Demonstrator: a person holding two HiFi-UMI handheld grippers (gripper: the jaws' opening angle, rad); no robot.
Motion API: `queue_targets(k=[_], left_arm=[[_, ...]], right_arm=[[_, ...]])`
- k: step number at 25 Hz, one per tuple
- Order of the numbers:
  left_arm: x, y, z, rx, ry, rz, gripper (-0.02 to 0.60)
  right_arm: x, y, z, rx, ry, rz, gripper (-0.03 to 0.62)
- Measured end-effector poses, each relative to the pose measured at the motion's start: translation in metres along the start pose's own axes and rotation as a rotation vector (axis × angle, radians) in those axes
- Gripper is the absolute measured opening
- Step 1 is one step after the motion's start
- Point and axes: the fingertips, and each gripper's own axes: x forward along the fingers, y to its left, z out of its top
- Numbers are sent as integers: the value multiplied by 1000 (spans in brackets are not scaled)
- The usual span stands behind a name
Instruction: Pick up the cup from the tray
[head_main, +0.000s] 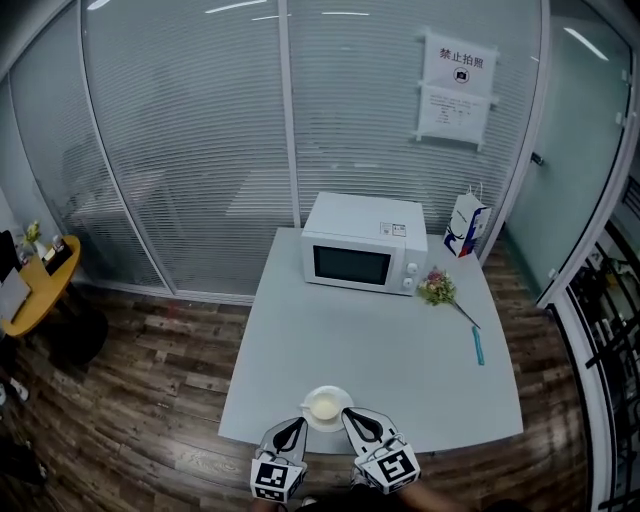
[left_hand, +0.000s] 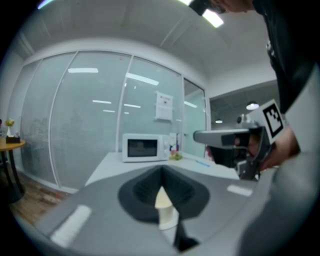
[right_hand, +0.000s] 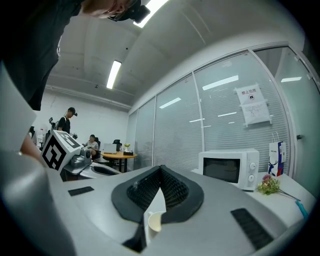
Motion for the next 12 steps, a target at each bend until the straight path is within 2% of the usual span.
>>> queue_targets(k=[6,12], left_arm=[[13,-4,-18,-22,48,10,5],[27,-12,-46,-40,114,9,5]], right_arm=[[4,-12,-7,19,42,-3,-11],[2,-22,-45,54,106,2,-11]])
